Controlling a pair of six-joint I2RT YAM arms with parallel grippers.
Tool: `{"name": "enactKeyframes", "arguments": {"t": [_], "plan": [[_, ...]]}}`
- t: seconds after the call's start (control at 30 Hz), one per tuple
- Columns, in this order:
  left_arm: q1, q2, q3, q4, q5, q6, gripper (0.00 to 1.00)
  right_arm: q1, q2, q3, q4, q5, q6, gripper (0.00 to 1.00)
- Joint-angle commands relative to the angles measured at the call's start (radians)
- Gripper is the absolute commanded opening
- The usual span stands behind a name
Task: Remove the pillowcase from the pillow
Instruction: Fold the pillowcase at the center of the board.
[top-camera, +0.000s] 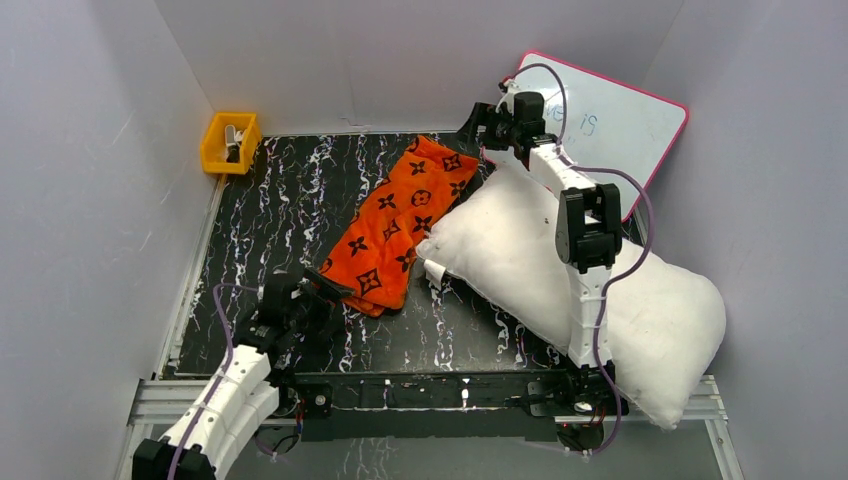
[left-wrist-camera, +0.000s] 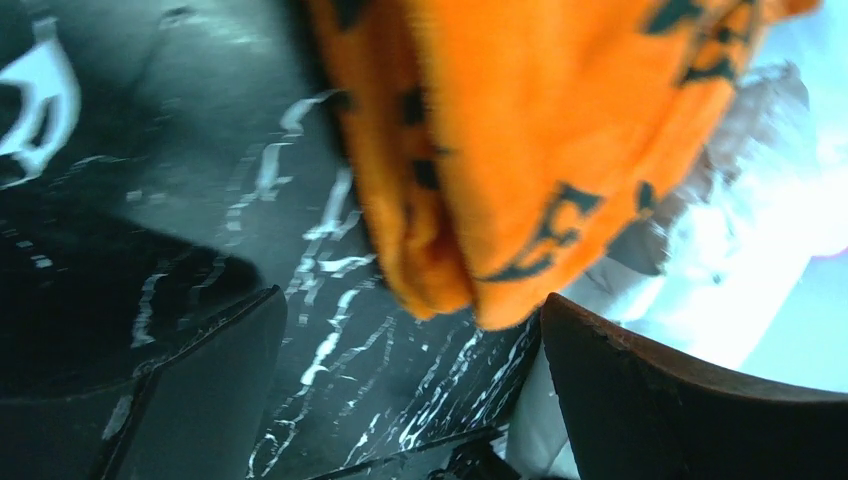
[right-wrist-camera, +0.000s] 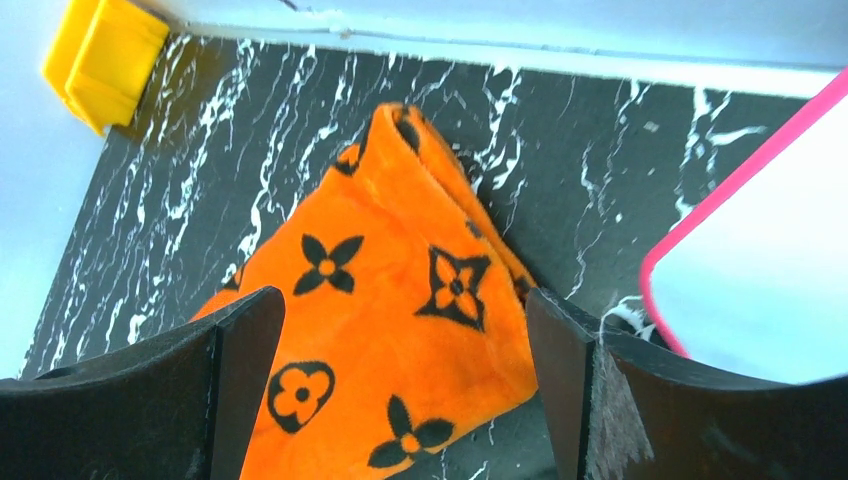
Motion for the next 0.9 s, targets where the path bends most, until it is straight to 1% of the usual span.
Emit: {"name": "enactKeyframes", "arguments": {"t": [0.0,0.17,0.27,0.4,0.5,0.63,0.8,0.83,0.87], "plan": [[0.002,0.008,-0.062,0.109,-0.045,-0.195,0.98,0.030,-0.071,-0.059,0.094,-0.054,0.021,0.99],[0.001,0.076,-0.077,0.195,-0.060,-0.227,0.98,0.030,-0.115,-0.119,0.128,-0.067,0.048,0.99],[0.002,0.104,-0.142,0.319,-0.050,-0.279,0.98,0.030,-0.147,-0.164,0.154,-0.069,0.055,0.99],[0.000,0.136,-0.239,0.505,-0.040,-0.292,0.98,0.030,-0.163,-0.179,0.156,-0.077,0.059,0.99],[0.001,0.230,-0.274,0.632,-0.013,-0.273,0.98,0.030,-0.168,-0.180,0.160,-0.087,0.074,0.99],[-0.003,0.397,-0.272,0.802,0.017,-0.238,0.98,0.030,-0.174,-0.190,0.175,-0.101,0.099,0.99],[-0.006,0.582,-0.227,0.927,0.031,-0.202,0.98,0.030,-0.186,-0.193,0.178,-0.108,0.106,0.99],[-0.006,0.603,-0.226,0.943,0.030,-0.202,0.98,0.030,-0.190,-0.193,0.176,-0.109,0.106,0.99],[-0.006,0.612,-0.228,0.956,0.028,-0.205,0.95,0.030,-0.194,-0.193,0.175,-0.111,0.105,0.99]]}}
